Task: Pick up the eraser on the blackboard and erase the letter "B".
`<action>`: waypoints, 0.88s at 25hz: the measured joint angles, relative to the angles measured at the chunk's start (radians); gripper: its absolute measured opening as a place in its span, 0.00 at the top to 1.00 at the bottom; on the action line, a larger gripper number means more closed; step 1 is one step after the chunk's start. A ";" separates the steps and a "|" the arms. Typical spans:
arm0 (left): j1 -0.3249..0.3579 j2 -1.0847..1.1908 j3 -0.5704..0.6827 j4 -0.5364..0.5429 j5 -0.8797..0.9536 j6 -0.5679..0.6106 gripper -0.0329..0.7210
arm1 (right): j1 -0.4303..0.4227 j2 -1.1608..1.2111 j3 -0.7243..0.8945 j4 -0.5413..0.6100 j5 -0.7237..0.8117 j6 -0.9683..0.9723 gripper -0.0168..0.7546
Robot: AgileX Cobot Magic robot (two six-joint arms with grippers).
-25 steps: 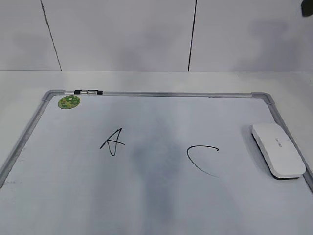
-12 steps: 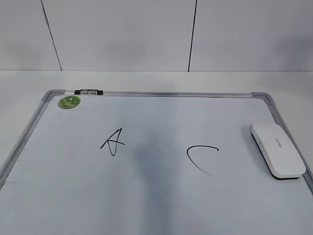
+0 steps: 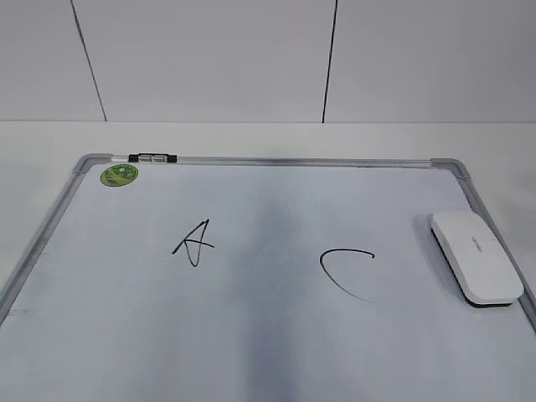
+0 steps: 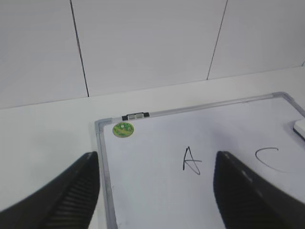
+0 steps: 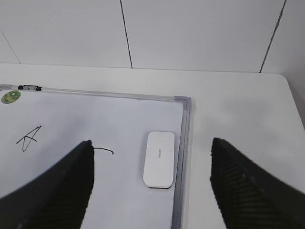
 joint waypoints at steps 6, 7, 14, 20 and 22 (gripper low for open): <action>0.000 -0.210 0.203 0.000 0.024 0.029 0.22 | 0.000 -0.228 0.221 0.010 -0.018 -0.020 0.21; 0.000 -0.251 0.237 0.000 0.024 0.029 0.22 | 0.000 -0.265 0.256 0.012 -0.029 -0.021 0.21; 0.000 -0.477 0.380 0.000 0.049 0.031 0.23 | 0.000 -0.480 0.423 0.012 -0.040 -0.028 0.21; 0.000 -0.477 0.462 0.020 0.077 0.032 0.27 | 0.000 -0.514 0.518 0.010 -0.018 -0.054 0.21; 0.000 -0.477 0.490 0.039 0.064 0.033 0.30 | 0.000 -0.514 0.547 0.010 -0.020 -0.059 0.21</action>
